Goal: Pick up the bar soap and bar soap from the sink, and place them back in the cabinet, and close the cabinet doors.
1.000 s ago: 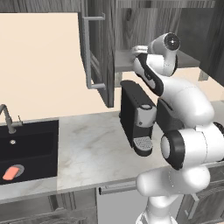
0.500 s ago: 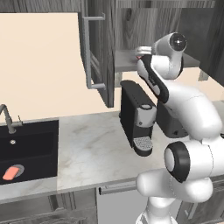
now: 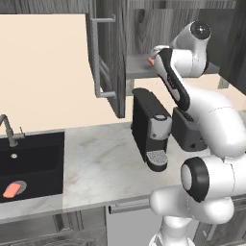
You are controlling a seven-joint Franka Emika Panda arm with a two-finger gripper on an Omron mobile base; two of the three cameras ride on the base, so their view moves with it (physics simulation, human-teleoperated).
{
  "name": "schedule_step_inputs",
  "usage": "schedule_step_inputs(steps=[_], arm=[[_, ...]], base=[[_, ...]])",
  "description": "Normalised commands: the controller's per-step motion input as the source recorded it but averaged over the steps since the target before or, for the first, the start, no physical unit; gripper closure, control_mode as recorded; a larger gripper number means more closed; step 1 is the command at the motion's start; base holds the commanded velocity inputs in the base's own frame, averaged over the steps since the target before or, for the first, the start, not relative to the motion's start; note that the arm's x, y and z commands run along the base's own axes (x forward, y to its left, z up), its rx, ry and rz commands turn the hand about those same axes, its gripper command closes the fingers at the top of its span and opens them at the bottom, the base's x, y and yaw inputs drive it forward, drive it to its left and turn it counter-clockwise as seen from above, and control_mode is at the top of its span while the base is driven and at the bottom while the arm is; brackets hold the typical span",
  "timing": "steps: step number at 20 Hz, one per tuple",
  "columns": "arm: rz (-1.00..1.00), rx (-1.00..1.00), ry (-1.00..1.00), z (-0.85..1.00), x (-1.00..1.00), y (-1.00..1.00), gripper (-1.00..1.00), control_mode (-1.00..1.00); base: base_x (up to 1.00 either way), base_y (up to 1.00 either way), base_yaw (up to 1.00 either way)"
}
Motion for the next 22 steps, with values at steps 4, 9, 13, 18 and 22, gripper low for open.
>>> schedule_step_inputs(steps=[4, 9, 13, 18, 22], arm=[[0.0, 0.0, 0.18, 0.09, -0.32, 0.0, -1.0, -1.0], [0.0, 0.0, 0.13, 0.0, -0.42, 0.0, -1.0, -1.0], [0.0, 0.0, 0.12, 0.0, -0.51, 0.0, -1.0, -1.0], [0.0, 0.0, 0.08, -0.1, -0.53, 0.02, -1.0, -1.0], [0.0, 0.0, 0.04, -0.27, -0.55, 0.0, -1.0, -1.0]], base=[[0.0, 0.0, 0.0], [0.0, 0.0, 0.0], [0.0, 0.0, 0.0], [0.0, 0.0, 0.0], [0.0, 0.0, 0.0]])
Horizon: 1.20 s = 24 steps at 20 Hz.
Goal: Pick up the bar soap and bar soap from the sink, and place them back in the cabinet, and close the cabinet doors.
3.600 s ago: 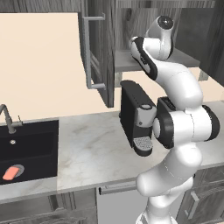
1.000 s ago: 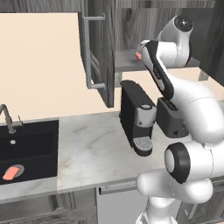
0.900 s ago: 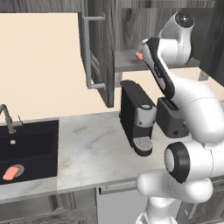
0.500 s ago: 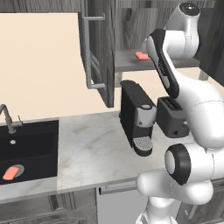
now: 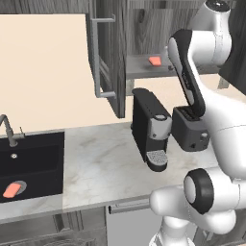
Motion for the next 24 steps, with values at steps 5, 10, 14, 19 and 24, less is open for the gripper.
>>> schedule_step_inputs(steps=[5, 10, 14, 19, 24], arm=[[0.01, 0.0, 0.01, -0.34, -0.53, 0.0, -1.0, -1.0], [0.0, 0.0, 0.0, -0.4, -0.41, 0.01, -1.0, -1.0], [0.01, 0.0, 0.0, -0.4, -0.33, 0.0, -1.0, -1.0], [0.0, 0.0, 0.0, -0.27, -0.16, 0.05, -1.0, -1.0], [0.0, 0.0, 0.02, -0.12, -0.18, 0.0, -1.0, -1.0]], base=[[0.0, 0.0, 0.0], [0.0, 0.0, 0.0], [0.0, 0.0, 0.0], [0.0, 0.0, 0.0], [0.0, 0.0, 0.0]])
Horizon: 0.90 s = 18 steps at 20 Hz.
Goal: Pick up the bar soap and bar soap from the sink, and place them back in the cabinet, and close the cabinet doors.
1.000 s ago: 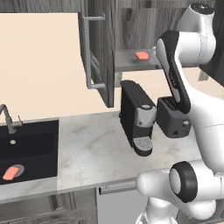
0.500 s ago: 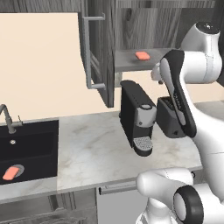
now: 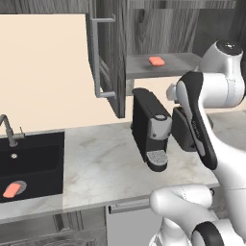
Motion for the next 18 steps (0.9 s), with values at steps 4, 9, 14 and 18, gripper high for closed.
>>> schedule_step_inputs(steps=[4, 9, 14, 18], arm=[[0.0, 0.0, 0.02, -0.01, -0.1, 0.0, -1.0, -1.0], [0.0, 0.0, 0.01, 0.0, -0.13, 0.0, -1.0, -1.0], [0.0, 0.0, 0.0, 0.0, -0.28, 0.0, -1.0, -1.0], [0.0, 0.0, 0.0, -0.02, -0.47, 0.01, -1.0, -1.0]], base=[[0.0, 0.0, 0.0], [0.0, 0.0, 0.0], [0.0, 0.0, 0.0], [0.0, 0.0, 0.0]])
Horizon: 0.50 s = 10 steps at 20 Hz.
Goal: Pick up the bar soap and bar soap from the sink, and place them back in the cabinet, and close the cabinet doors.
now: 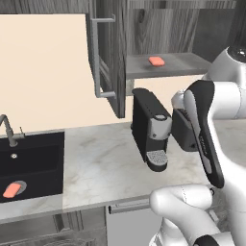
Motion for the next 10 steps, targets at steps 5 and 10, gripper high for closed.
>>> schedule_step_inputs(steps=[5, 10], arm=[[0.0, 0.0, 0.0, 0.0, -0.37, 0.04, -1.0, -1.0], [0.0, 0.0, 0.0, 0.0, -0.31, 0.03, -1.0, -1.0]], base=[[0.0, 0.0, 0.0], [0.0, 0.0, 0.0]])
